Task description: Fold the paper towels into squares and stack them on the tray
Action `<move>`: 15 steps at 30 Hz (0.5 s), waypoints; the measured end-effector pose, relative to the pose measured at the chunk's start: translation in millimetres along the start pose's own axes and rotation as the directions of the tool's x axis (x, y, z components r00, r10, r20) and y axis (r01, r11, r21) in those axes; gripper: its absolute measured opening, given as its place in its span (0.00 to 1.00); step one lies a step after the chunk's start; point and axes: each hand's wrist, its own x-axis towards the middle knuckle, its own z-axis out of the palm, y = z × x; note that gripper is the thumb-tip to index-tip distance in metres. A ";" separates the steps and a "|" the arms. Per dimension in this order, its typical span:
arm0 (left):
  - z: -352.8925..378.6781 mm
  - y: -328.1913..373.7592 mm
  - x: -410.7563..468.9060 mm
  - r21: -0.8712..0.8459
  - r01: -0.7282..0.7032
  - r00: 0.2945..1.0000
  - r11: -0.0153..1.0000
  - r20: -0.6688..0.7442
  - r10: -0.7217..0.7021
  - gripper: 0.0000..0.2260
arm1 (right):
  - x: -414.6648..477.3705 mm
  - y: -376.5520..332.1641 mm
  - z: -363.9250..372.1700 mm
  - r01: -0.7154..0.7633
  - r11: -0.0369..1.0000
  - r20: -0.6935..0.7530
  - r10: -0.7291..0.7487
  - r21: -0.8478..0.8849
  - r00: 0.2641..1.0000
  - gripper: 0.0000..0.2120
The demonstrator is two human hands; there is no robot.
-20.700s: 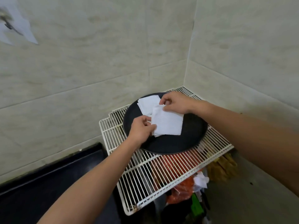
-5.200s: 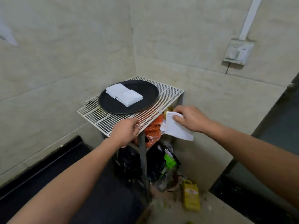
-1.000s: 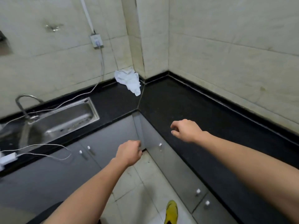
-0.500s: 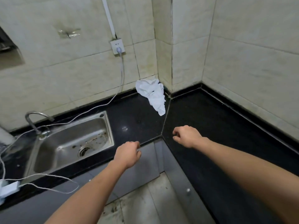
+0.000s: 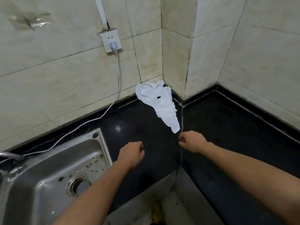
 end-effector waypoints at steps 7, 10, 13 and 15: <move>-3.0 -45.0 92.8 -0.048 -0.066 0.991 0.997 0.114 0.071 0.10 | 74.8 -20.2 6.7 -0.184 0.981 -0.027 0.186 0.056 0.982 0.11; 8.3 -53.6 110.1 -0.074 -0.071 0.982 0.995 0.172 0.083 0.10 | 100.6 -24.5 18.2 -0.248 0.965 -0.055 0.254 0.088 0.966 0.15; 20.8 -66.5 121.8 -0.081 -0.059 0.973 0.995 0.217 0.075 0.10 | 129.4 -24.8 31.9 -0.331 0.928 -0.074 0.348 0.172 0.935 0.19; 26.4 -74.6 124.9 -0.089 -0.045 0.969 0.995 0.237 0.065 0.10 | 147.4 -21.8 41.3 -0.409 0.878 -0.065 0.437 0.249 0.897 0.21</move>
